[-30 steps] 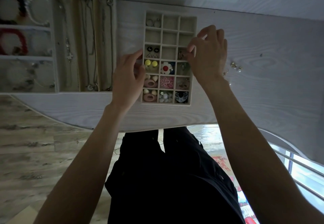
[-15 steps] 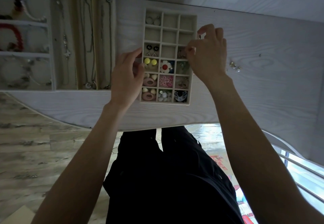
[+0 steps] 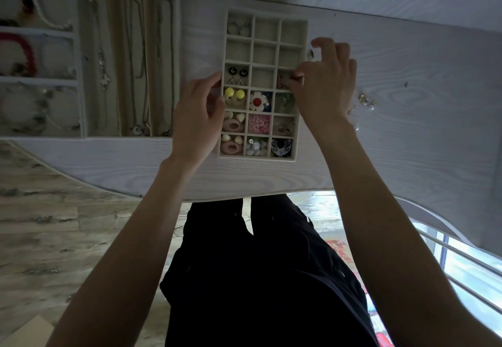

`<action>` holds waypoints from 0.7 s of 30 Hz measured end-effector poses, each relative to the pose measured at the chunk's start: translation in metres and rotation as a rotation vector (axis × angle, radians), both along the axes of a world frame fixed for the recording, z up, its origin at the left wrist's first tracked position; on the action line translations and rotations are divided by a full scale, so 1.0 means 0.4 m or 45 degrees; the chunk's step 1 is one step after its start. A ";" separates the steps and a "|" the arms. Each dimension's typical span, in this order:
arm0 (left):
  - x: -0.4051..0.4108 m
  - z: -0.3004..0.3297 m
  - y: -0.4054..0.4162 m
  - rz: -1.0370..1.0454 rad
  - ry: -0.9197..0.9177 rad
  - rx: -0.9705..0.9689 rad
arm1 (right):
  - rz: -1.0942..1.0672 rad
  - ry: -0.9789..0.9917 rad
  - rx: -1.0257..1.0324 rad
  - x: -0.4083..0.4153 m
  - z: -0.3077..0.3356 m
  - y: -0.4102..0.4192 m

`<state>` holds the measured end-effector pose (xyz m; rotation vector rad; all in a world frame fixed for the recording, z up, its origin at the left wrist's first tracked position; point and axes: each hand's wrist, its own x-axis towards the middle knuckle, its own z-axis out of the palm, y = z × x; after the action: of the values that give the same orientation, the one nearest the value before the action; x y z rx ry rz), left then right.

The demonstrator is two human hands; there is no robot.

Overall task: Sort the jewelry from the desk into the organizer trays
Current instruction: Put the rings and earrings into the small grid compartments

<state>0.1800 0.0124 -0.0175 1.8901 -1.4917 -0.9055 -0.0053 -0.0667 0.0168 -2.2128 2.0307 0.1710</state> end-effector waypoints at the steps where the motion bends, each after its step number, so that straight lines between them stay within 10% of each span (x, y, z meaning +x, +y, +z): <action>1: 0.000 0.001 0.000 0.001 0.000 0.003 | 0.000 0.030 0.027 0.002 0.001 -0.005; 21: 0.001 0.000 -0.001 -0.002 -0.002 -0.001 | 0.035 0.043 -0.071 0.000 0.003 0.004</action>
<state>0.1806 0.0119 -0.0174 1.8899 -1.4947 -0.9039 -0.0053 -0.0650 0.0179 -2.2867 2.0475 0.1576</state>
